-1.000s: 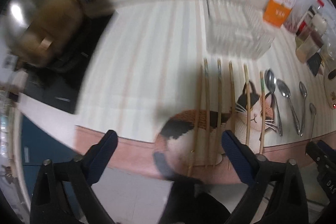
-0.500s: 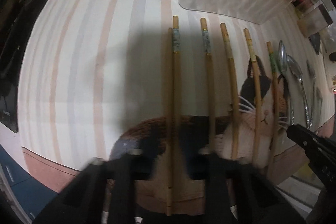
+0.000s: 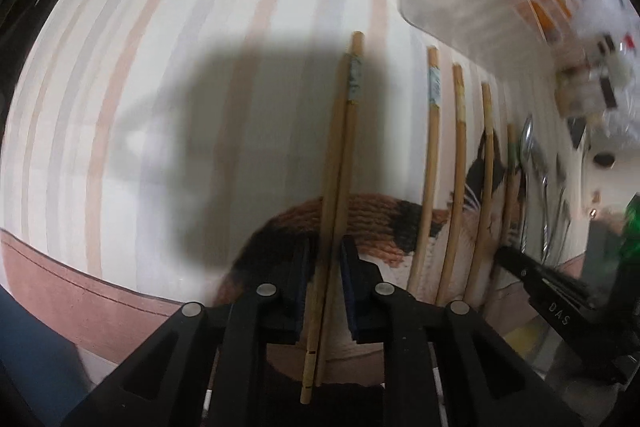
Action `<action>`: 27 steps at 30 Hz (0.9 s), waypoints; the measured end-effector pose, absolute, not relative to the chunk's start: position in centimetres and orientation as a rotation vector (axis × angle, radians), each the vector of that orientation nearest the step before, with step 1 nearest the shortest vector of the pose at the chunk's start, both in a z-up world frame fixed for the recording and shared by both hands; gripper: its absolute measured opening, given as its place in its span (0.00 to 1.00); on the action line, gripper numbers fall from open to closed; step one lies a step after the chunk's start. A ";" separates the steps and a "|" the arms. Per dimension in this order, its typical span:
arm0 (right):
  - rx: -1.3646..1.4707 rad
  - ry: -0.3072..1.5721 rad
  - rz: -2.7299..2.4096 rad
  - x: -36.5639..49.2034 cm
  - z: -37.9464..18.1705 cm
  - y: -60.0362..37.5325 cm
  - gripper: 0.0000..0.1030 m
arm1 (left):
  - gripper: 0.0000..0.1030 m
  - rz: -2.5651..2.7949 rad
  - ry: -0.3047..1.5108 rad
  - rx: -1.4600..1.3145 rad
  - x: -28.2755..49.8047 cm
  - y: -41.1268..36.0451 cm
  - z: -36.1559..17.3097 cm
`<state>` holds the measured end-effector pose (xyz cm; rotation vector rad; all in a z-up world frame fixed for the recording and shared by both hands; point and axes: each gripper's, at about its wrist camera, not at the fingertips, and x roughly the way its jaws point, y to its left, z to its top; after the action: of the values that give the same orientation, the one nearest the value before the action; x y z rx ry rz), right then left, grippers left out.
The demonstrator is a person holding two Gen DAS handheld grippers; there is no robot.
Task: Organize utensils
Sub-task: 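Grasp a wooden chopstick with the left tool while the right tool grasps another chopstick, then lift the left tool's chopstick toward the clear basket while the right tool carries its chopstick there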
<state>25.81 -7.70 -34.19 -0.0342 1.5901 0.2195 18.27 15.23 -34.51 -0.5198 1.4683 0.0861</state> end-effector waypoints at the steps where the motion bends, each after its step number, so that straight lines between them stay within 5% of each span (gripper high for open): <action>1: -0.020 1.595 0.219 25.8 -34.1 -8.0 0.07 | 0.14 0.092 1.464 -0.515 18.1 15.7 -34.5; 16: -0.059 1.609 0.184 27.9 -33.9 -8.1 0.07 | 0.18 0.123 1.503 -0.227 22.0 11.8 -33.8; 21: -0.167 1.609 0.156 27.8 -35.4 -5.3 0.07 | 0.06 0.147 1.505 -0.132 21.9 10.1 -34.0; 27: -0.175 1.627 0.153 26.1 -35.4 -5.1 0.07 | 0.08 0.149 1.558 -0.225 18.3 13.3 -33.3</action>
<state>26.11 -5.06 -35.42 -0.1747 1.6275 0.1526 18.35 13.25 -33.31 -0.2254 1.5584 0.1490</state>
